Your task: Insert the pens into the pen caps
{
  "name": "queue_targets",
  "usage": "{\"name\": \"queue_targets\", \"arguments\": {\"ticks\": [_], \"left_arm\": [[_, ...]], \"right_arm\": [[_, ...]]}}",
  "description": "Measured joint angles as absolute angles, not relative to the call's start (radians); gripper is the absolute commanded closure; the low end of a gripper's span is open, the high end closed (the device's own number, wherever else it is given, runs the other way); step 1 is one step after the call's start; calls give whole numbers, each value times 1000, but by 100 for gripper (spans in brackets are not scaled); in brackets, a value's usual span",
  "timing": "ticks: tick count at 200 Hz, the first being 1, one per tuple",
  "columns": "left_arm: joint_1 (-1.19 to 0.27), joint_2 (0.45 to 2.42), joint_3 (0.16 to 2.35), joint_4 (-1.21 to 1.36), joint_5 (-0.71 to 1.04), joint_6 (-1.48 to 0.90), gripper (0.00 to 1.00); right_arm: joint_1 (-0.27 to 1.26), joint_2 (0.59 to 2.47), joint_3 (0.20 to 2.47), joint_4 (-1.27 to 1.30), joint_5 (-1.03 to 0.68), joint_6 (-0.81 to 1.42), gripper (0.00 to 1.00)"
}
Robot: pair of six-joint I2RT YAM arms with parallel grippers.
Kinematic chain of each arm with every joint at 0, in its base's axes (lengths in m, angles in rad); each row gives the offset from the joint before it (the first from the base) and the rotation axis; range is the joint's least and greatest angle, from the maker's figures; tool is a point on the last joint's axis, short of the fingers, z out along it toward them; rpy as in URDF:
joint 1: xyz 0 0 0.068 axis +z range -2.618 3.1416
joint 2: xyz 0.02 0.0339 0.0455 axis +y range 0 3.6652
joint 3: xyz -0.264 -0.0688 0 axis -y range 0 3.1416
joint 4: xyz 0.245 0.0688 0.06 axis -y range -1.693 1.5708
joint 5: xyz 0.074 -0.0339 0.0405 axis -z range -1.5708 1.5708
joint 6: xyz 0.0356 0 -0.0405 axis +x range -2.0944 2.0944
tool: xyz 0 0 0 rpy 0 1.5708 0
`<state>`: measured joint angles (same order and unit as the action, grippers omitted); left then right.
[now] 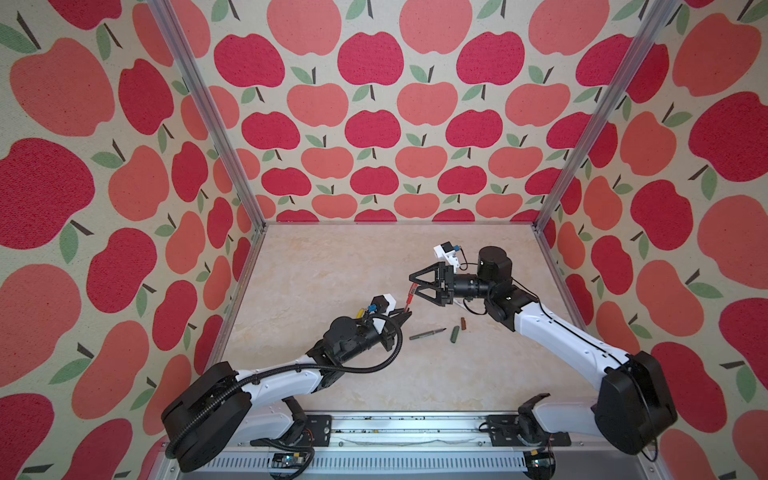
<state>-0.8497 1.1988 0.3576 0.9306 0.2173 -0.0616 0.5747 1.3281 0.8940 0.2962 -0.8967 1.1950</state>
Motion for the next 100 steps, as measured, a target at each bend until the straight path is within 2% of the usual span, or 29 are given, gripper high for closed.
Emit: {"name": "queue_targets", "arguments": {"ticks": [100], "left_arm": [[-854,1226,358,988,213,-61,100]], "right_arm": [[622,1349,863,329,-896,1205,8]]}}
